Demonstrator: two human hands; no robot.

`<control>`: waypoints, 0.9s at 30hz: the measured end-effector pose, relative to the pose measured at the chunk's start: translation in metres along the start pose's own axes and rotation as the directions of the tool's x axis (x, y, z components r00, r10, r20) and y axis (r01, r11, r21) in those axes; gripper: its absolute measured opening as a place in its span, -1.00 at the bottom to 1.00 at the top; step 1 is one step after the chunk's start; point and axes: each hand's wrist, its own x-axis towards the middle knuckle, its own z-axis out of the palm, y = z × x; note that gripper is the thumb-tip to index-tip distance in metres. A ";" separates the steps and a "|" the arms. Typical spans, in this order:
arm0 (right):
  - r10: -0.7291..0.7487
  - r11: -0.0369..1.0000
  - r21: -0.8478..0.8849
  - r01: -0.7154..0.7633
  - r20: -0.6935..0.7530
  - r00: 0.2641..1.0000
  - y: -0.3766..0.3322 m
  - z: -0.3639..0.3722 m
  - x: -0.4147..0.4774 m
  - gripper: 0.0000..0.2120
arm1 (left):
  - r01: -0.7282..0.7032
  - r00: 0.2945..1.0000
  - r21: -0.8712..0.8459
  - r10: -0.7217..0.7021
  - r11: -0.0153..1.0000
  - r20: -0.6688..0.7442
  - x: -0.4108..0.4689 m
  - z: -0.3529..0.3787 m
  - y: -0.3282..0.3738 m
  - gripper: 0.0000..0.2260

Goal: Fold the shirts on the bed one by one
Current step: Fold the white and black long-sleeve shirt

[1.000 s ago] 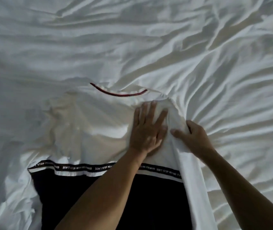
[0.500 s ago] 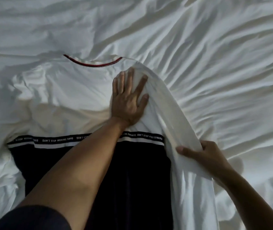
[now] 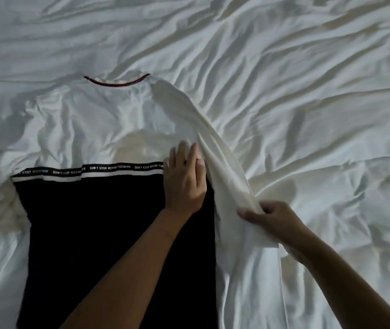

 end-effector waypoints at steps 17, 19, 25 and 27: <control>0.017 0.966 0.257 -0.006 -0.040 0.999 0.065 -0.034 -0.056 -0.61 | -0.011 0.987 0.201 -0.023 0.979 0.162 -0.068 0.035 -0.002 -0.40; 0.036 0.915 0.402 0.044 -0.190 0.981 0.070 -0.036 -0.056 -0.60 | 0.002 0.985 0.182 -0.033 0.983 0.168 -0.068 0.035 -0.004 -0.40; -0.009 0.957 0.284 0.066 -0.198 0.980 0.079 -0.053 -0.069 -0.47 | 0.009 0.986 0.146 -0.033 0.989 0.164 -0.068 0.034 -0.002 -0.40; 0.001 0.969 0.247 0.021 -0.091 0.996 0.080 -0.063 -0.079 -0.57 | 0.030 0.992 0.071 -0.038 0.997 0.119 -0.067 0.029 -0.001 -0.44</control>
